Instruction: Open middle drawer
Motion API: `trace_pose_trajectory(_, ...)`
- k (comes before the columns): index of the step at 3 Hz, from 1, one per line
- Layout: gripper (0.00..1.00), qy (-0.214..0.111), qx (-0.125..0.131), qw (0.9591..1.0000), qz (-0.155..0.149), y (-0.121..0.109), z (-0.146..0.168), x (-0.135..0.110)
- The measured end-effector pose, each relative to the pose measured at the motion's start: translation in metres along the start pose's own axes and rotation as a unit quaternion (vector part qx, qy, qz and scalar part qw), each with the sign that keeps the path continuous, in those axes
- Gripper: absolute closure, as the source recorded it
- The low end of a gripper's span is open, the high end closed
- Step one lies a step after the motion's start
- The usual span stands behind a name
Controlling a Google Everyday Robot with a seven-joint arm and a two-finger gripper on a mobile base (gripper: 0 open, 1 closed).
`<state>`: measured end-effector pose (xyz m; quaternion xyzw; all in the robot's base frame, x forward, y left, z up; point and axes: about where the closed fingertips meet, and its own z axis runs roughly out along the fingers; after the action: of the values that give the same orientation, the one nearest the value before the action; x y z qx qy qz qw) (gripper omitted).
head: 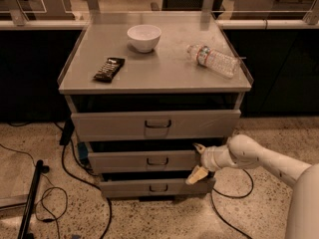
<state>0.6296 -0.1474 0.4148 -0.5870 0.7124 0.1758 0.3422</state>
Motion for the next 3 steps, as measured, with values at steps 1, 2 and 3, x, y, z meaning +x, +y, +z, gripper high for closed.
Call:
trace_pose_trajectory(1, 0.35, 0.0, 0.0, 1.0, 0.0, 0.0, 0.0, 0.0)
trace_pose_trajectory(2, 0.58, 0.0, 0.0, 1.0, 0.0, 0.0, 0.0001, 0.0)
trace_pose_trajectory(3, 0.8, 0.0, 0.0, 1.0, 0.0, -0.0011, -0.0041, -0.0027)
